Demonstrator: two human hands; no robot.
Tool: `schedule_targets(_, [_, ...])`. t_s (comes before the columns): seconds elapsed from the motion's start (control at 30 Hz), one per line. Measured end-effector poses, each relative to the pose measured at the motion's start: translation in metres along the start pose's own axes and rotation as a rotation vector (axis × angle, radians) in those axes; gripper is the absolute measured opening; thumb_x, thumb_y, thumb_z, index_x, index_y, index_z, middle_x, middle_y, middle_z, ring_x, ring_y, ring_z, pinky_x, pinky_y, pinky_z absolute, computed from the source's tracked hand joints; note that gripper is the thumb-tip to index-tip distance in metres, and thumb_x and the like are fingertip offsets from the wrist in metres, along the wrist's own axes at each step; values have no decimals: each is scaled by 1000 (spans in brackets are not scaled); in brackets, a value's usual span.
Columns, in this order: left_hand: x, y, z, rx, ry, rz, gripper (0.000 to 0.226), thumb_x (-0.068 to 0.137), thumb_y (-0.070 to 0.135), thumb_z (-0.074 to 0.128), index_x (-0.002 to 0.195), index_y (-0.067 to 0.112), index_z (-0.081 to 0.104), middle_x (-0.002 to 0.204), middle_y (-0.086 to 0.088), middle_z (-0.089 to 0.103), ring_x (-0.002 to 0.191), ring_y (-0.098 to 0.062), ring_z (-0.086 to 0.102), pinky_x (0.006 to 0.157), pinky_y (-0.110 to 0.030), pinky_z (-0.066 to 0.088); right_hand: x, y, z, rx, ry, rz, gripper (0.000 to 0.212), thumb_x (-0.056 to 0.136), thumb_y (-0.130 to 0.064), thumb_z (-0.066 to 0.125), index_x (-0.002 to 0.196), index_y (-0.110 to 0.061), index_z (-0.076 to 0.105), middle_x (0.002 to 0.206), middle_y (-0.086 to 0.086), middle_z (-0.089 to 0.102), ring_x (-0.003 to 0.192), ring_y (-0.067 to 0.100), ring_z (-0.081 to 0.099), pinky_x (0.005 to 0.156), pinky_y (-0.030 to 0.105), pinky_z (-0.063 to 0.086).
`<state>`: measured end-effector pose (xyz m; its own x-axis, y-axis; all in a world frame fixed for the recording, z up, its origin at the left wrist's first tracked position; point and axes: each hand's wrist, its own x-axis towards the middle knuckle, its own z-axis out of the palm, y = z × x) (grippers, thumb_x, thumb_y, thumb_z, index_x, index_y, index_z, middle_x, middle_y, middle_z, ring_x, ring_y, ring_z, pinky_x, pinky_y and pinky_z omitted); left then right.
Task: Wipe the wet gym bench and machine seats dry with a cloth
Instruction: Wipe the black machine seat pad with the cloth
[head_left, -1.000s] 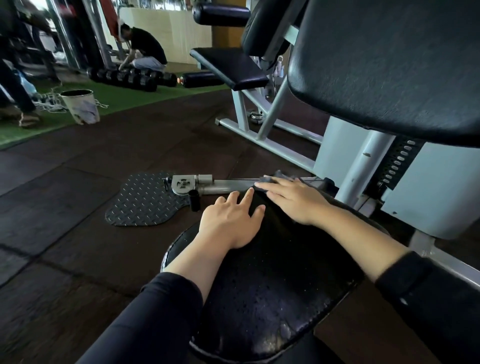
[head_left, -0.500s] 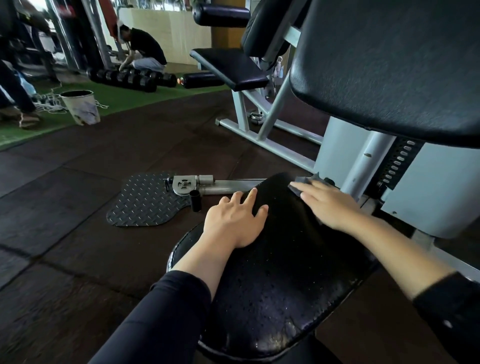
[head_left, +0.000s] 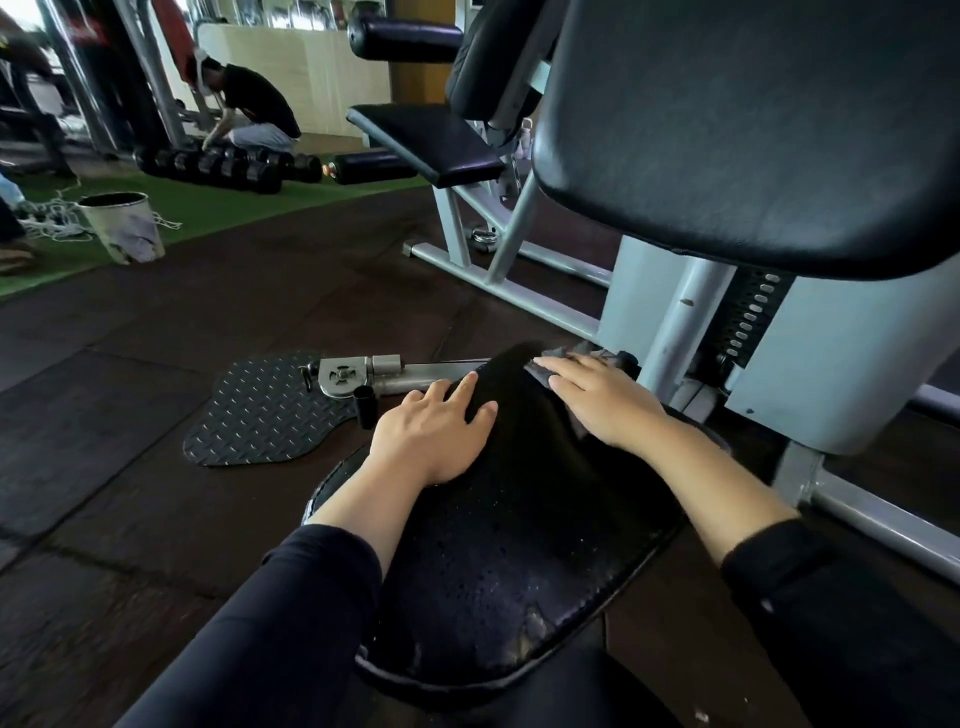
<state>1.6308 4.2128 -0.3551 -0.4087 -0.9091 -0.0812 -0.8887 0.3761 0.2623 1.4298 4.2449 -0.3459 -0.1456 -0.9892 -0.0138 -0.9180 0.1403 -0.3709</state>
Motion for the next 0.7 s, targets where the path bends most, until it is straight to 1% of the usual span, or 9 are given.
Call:
schedule_targets(0.07, [-1, 0, -1, 2, -9, -1, 64, 96, 63, 15, 154, 37, 7, 159, 6, 20, 142, -24, 25, 109, -42, 29, -32, 11, 2, 10, 47, 21, 40, 99, -43, 22, 137, -52, 29, 152, -15, 25, 141, 14, 20, 112, 38, 21])
schedule_targets(0.17, [-4, 0, -5, 1, -37, -3, 64, 96, 63, 16, 154, 36, 7, 161, 6, 14, 146, -23, 18, 113, -43, 24, -83, 14, 10, 56, 180, -12, 38, 99, -40, 29, 136, -51, 36, 149, -15, 33, 140, 11, 21, 113, 30, 17])
schedule_targets(0.27, [-13, 1, -11, 28, -79, 17, 63, 97, 62, 17, 154, 36, 7, 163, 5, 3, 148, -22, 9, 116, -43, 16, -118, 11, 17, 96, 318, -28, 37, 99, -36, 35, 133, -50, 41, 145, -19, 37, 139, 6, 21, 105, 19, 16])
schedule_targets(0.33, [-24, -1, -11, 48, -87, 51, 62, 97, 63, 18, 153, 39, 7, 163, 5, -2, 149, -18, 2, 118, -43, 8, -122, 10, 19, 124, 351, -23, 36, 99, -35, 38, 132, -48, 45, 143, -19, 40, 137, 6, 23, 102, 15, 14])
schedule_targets(0.4, [-37, -4, -8, 72, -88, 92, 62, 96, 64, 17, 153, 41, 5, 163, 5, -5, 149, -14, -6, 120, -43, -1, -118, 10, 21, 135, 379, -29, 35, 98, -32, 40, 130, -44, 49, 141, -18, 44, 136, 8, 28, 103, 15, 14])
schedule_targets(0.5, [-55, -8, -2, 107, -69, 125, 60, 96, 63, 13, 152, 43, 2, 162, 7, -7, 148, -11, -11, 120, -43, -6, -115, 12, 23, 160, 375, -30, 34, 98, -31, 42, 129, -40, 52, 139, -17, 47, 134, 9, 31, 108, 17, 15])
schedule_targets(0.6, [-62, -7, -1, 114, -51, 126, 59, 97, 61, 11, 152, 42, 2, 162, 8, -7, 148, -11, -9, 120, -41, -6, -114, 7, 17, 173, 332, 16, 33, 98, -35, 40, 128, -42, 52, 141, -17, 45, 136, 8, 28, 112, 25, 17])
schedule_targets(0.7, [-64, -4, 1, 121, -32, 121, 58, 98, 59, 11, 152, 42, 3, 162, 8, -6, 149, -12, -8, 121, -41, -5, -117, -13, 12, 110, 270, 6, 34, 99, -38, 37, 129, -45, 49, 144, -16, 41, 137, 9, 25, 112, 26, 14])
